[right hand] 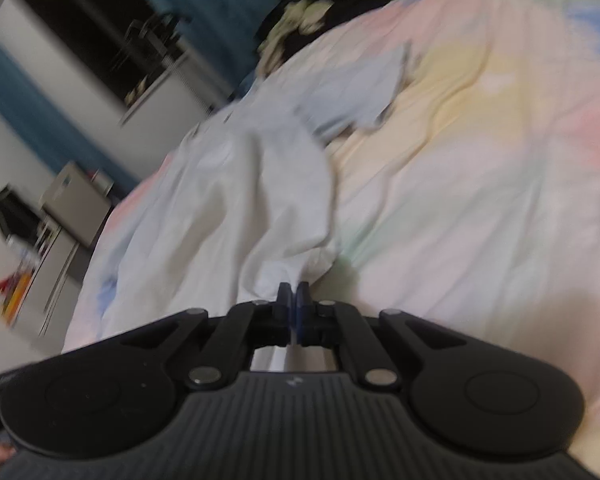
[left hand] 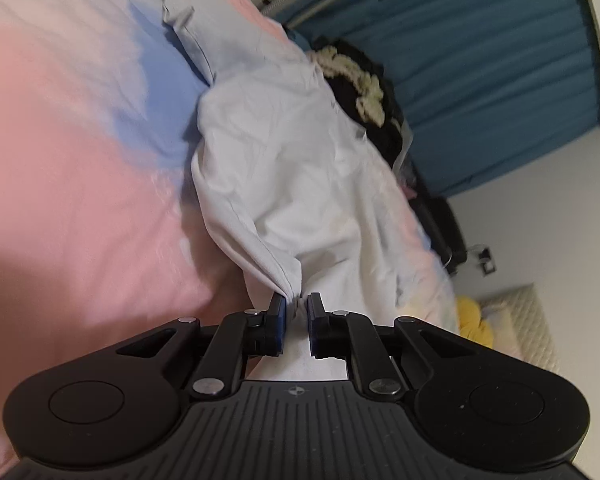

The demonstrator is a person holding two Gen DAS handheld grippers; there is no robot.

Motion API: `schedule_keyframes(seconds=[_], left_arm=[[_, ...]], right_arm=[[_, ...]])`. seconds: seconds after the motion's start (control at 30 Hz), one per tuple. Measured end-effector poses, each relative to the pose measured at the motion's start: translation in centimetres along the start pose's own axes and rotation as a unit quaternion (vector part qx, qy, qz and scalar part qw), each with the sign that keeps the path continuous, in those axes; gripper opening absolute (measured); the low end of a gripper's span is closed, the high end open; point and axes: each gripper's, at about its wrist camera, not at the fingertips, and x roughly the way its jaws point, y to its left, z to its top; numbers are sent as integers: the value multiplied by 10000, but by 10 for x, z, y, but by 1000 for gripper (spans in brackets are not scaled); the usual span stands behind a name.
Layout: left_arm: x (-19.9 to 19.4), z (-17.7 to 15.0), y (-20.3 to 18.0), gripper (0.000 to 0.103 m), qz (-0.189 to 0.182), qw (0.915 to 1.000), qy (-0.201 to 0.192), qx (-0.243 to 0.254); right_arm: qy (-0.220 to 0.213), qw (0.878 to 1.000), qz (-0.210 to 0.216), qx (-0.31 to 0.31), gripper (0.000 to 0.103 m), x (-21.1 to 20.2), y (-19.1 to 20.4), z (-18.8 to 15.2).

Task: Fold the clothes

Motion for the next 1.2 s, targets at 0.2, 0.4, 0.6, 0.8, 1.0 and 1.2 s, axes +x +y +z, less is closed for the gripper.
schedule_keyframes(seconds=[0.2, 0.4, 0.6, 0.8, 1.0, 1.2], left_arm=[[-25, 19, 11, 11, 133, 9974, -572, -407], [-10, 9, 8, 20, 452, 9984, -199, -273], [-9, -1, 1, 69, 228, 9997, -84, -77], [8, -9, 2, 70, 260, 9993, 234, -111], [27, -10, 15, 66, 359, 9980, 421, -312], [5, -9, 7, 9, -141, 9996, 14, -256]], right_arm=[[-752, 9905, -1150, -17, 2, -3, -16, 19], [-855, 9868, -1361, 174, 10, 4, -28, 12], [-1287, 9830, -1229, -448, 31, -18, 3, 3], [-655, 9871, -545, -1356, 34, 2, 38, -16], [38, 9829, 6, -1840, 34, 28, 63, -39], [492, 9732, -273, -2229, 34, 51, 65, -49]])
